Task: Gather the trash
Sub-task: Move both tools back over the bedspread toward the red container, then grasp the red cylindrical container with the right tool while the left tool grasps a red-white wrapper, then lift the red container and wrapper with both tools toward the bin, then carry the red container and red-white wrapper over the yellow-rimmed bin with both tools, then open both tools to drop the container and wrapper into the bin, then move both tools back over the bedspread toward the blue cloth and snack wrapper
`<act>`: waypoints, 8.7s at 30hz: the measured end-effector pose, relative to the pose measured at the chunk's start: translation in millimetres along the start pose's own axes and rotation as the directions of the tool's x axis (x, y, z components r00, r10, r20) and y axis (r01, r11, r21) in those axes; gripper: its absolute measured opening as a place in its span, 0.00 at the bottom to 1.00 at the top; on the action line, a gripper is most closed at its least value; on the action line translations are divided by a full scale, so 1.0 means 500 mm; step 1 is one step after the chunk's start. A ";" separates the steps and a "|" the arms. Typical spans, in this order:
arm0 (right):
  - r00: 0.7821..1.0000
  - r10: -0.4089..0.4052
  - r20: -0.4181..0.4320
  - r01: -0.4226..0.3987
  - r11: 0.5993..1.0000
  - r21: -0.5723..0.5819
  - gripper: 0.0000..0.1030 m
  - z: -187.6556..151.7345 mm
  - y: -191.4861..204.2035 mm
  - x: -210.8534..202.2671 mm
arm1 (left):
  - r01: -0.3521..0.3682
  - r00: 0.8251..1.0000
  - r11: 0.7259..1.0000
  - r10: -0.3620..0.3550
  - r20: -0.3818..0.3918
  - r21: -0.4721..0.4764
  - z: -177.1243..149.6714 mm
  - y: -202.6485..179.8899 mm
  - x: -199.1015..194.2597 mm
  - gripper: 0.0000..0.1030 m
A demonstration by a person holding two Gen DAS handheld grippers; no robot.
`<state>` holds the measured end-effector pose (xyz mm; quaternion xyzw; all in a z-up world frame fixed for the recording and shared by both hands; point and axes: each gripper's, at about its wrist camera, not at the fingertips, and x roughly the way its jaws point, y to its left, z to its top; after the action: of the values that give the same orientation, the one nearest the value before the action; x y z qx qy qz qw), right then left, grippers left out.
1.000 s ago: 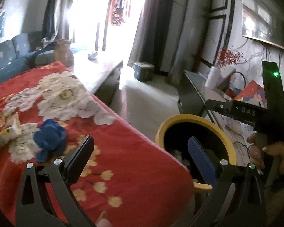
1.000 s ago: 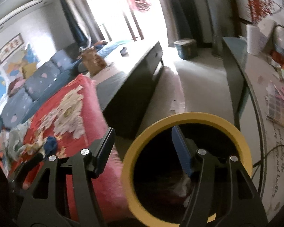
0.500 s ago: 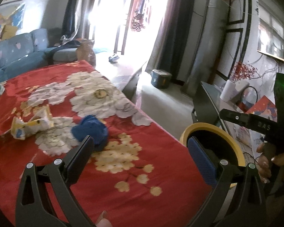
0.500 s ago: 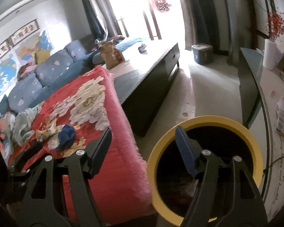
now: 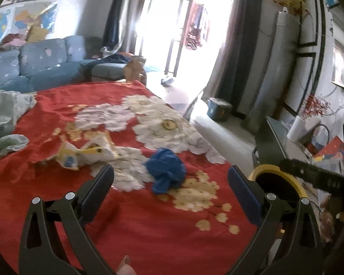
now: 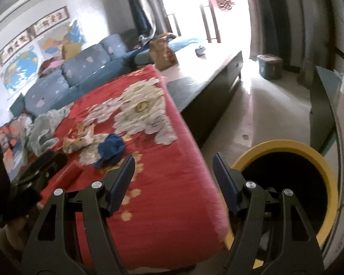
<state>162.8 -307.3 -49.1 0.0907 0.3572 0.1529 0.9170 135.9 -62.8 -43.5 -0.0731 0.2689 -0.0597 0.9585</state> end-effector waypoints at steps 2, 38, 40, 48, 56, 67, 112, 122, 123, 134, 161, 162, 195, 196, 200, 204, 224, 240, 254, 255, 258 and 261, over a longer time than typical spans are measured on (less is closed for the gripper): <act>1.000 0.017 -0.010 -0.018 1.000 -0.014 0.60 -0.003 0.020 0.005 | -0.015 1.000 1.000 0.015 0.011 -0.008 0.004 0.017 -0.007 0.94; 0.911 0.199 -0.361 -0.222 0.975 -0.024 0.59 -0.065 0.403 0.289 | -0.212 0.977 0.958 0.202 -0.075 -0.191 -0.006 0.382 -0.013 0.52; 0.913 0.192 -0.361 -0.211 0.977 -0.012 0.58 -0.069 0.403 0.298 | -0.187 0.981 0.964 0.174 -0.084 -0.186 -0.005 0.381 -0.002 0.45; 0.921 0.209 -0.330 -0.225 0.974 -0.010 0.48 -0.073 0.401 0.294 | -0.130 0.986 0.973 0.107 -0.128 -0.192 -0.013 0.376 0.029 0.29; 0.911 0.247 -0.330 -0.260 0.966 0.006 0.42 -0.074 0.384 0.271 | -0.108 0.986 0.968 0.076 -0.146 -0.226 -0.020 0.380 0.033 0.10; 0.907 0.299 -0.297 -0.323 0.946 -0.034 0.33 -0.063 0.387 0.226 | -0.118 0.992 0.959 0.101 -0.080 -0.258 -0.014 0.379 -0.044 0.07; 0.967 0.249 -0.048 -0.252 0.965 -0.068 0.25 0.058 0.235 0.039 | 0.040 0.999 0.997 -0.039 0.006 -0.073 0.061 0.138 -0.113 0.07; 0.984 0.174 0.020 -0.175 0.985 0.012 0.25 0.085 0.122 0.013 | 0.107 0.994 0.994 -0.107 -0.025 -0.005 0.058 0.053 -0.081 0.07; 0.986 0.165 0.026 -0.165 0.986 0.022 0.25 0.087 0.109 0.011 | 0.115 0.993 0.993 -0.115 -0.030 0.003 0.058 0.043 -0.077 0.07; 0.995 0.058 0.077 -0.068 0.989 0.132 0.25 0.092 -0.019 -0.020 | 0.188 0.980 0.980 -0.184 -0.071 0.065 0.044 -0.039 -0.044 0.07; 0.984 -0.128 0.125 0.076 0.933 0.351 0.25 0.060 -0.226 -0.075 | 0.359 0.927 0.902 -0.316 -0.201 0.239 -0.016 -0.257 0.016 0.07; 0.983 -0.133 0.126 0.081 0.931 0.356 0.25 0.059 -0.232 -0.077 | 0.367 0.924 0.897 -0.322 -0.206 0.247 -0.019 -0.267 0.019 0.07; 0.943 -0.328 0.065 0.257 0.836 0.485 0.25 -0.013 -0.399 -0.083 | 0.544 0.815 0.785 -0.412 -0.407 0.296 -0.130 -0.455 0.129 0.07; 0.942 -0.330 0.060 0.260 0.833 0.488 0.25 -0.016 -0.402 -0.080 | 0.549 0.811 0.784 -0.414 -0.414 0.290 -0.133 -0.458 0.136 0.07; 0.941 -0.336 0.037 0.273 0.821 0.501 0.25 -0.026 -0.415 -0.070 | 0.560 0.795 0.786 -0.421 -0.437 0.263 -0.139 -0.467 0.164 0.08; 0.950 -0.313 0.006 0.263 0.806 0.530 0.40 -0.037 -0.429 -0.057 | 0.552 0.796 0.797 -0.418 -0.438 0.244 -0.144 -0.466 0.185 0.52; 0.984 -0.161 0.078 0.129 0.941 0.312 0.54 0.011 -0.234 -0.045 | 0.298 0.950 0.948 -0.283 -0.134 0.110 -0.028 -0.238 0.100 0.93; 0.999 0.012 0.039 -0.015 0.998 0.057 0.58 0.022 -0.027 -0.003 | 0.091 0.996 0.995 -0.091 0.006 -0.039 0.028 -0.021 0.037 0.93; 0.992 0.105 -0.069 -0.113 0.985 -0.130 0.65 0.009 0.149 0.080 | -0.035 0.999 0.988 0.041 0.035 -0.150 0.031 0.139 0.022 0.93; 0.991 0.109 -0.079 -0.120 0.982 -0.143 0.65 0.008 0.161 0.094 | -0.047 0.998 0.987 0.053 0.030 -0.156 0.031 0.150 0.024 0.93; 0.987 0.107 -0.120 -0.127 0.977 -0.174 0.65 0.010 0.187 0.139 | -0.086 0.996 0.980 0.086 -0.006 -0.179 0.030 0.187 0.039 0.93; 0.983 0.090 -0.160 -0.122 0.973 -0.199 0.65 0.011 0.204 0.185 | -0.118 0.993 0.972 0.110 -0.053 -0.203 0.028 0.225 0.064 0.93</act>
<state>209.0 -180.4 -74.8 0.0018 0.4017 0.2446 0.8825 178.7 44.4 -67.2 -0.1549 0.2971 0.0220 0.9419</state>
